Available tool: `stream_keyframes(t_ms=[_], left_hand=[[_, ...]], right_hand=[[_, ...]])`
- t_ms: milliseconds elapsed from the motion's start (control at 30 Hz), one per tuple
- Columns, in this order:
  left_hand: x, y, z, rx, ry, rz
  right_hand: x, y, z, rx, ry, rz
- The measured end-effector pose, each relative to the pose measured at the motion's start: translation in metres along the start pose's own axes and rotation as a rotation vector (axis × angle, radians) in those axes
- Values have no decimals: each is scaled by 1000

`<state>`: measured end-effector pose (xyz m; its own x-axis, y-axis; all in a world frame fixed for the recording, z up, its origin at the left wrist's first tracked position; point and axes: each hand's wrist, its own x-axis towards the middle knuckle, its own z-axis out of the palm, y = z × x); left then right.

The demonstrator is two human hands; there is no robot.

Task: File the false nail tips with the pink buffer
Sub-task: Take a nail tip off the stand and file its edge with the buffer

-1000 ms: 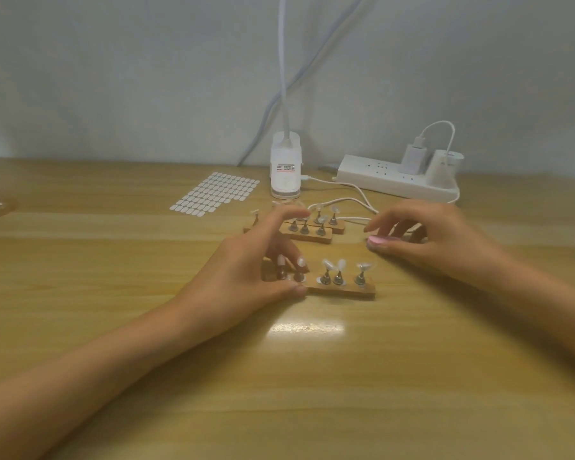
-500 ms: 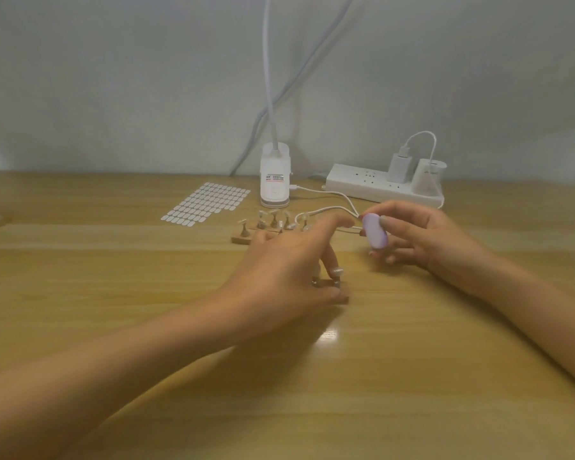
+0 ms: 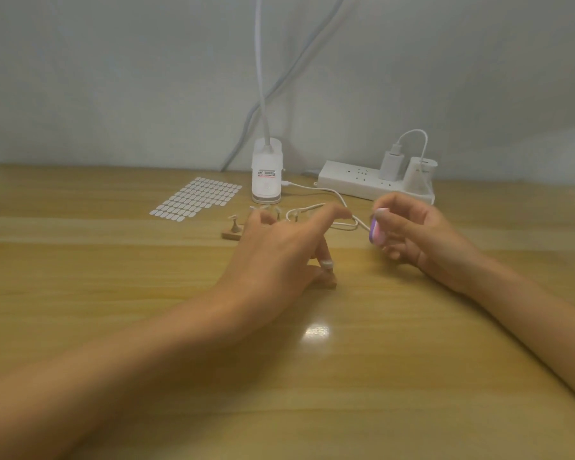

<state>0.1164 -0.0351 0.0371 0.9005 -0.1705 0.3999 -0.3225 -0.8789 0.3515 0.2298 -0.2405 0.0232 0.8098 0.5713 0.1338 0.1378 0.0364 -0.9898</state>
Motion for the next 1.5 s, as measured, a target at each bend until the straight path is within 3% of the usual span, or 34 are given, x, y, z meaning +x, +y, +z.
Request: stream_keyframes(t_ms=[100, 200, 333, 467, 700, 1033, 1167, 1400, 1500], left_hand=[[-5, 3, 1, 145, 79, 168], [-12, 2, -8, -136, 162, 287], [-27, -8, -25, -725, 150, 60], [-45, -19, -24, -894, 180, -97], [-55, -28, -17, -950, 221, -103], [-53, -31, -14, -993, 253, -115], [-53, -31, -14, -981, 236, -102], [-53, -28, -12, -1044, 220, -123], [-54, -28, -13, -1077, 212, -147]], right_hand=[[-2, -1, 0, 29, 44, -13], [-3, -6, 4, 46, 54, -67], [-6, -11, 19, 44, 34, -115], [-15, -13, 41, 30, -77, -146], [-34, -20, 76, -92, -114, -334], [-37, -15, 79, -560, 14, -549], [-38, -15, 84, -732, 8, -739], [-38, -15, 82, -841, 51, -880], [-37, -13, 81, -856, 96, -860]])
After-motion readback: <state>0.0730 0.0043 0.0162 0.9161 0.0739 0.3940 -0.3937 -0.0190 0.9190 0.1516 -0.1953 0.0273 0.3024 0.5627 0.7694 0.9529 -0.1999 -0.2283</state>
